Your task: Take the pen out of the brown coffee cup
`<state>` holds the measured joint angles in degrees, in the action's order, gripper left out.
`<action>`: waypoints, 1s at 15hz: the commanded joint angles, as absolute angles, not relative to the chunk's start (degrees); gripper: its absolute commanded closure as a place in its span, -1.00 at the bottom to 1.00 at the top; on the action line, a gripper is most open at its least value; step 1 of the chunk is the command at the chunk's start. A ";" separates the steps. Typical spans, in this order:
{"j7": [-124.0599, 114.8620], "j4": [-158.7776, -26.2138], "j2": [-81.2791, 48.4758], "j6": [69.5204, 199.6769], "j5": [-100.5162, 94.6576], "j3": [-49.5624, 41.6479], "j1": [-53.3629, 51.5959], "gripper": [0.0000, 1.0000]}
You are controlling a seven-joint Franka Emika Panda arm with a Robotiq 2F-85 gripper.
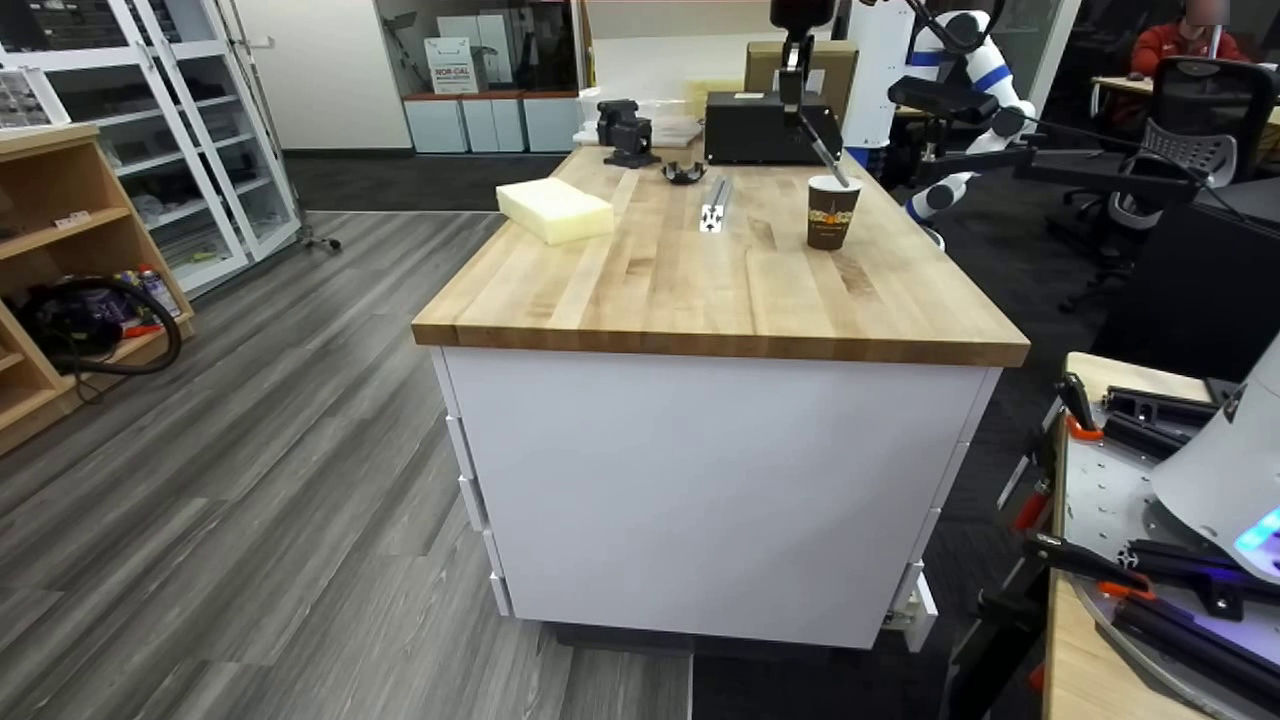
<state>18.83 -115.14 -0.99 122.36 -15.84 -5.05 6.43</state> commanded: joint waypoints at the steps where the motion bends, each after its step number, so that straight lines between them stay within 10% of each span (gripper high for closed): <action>1: 17.60 -121.80 2.84 124.75 -12.32 -3.13 4.10 0.88; 9: 14.45 -131.34 4.69 128.21 -10.88 1.90 -0.82 0.88; 10: 13.71 -132.55 5.13 128.59 -11.43 2.39 -1.32 0.30; 15: 11.14 -138.29 8.40 130.66 -14.68 4.15 -2.76 -0.24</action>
<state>14.24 -132.96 3.64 128.42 -11.76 3.64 -1.75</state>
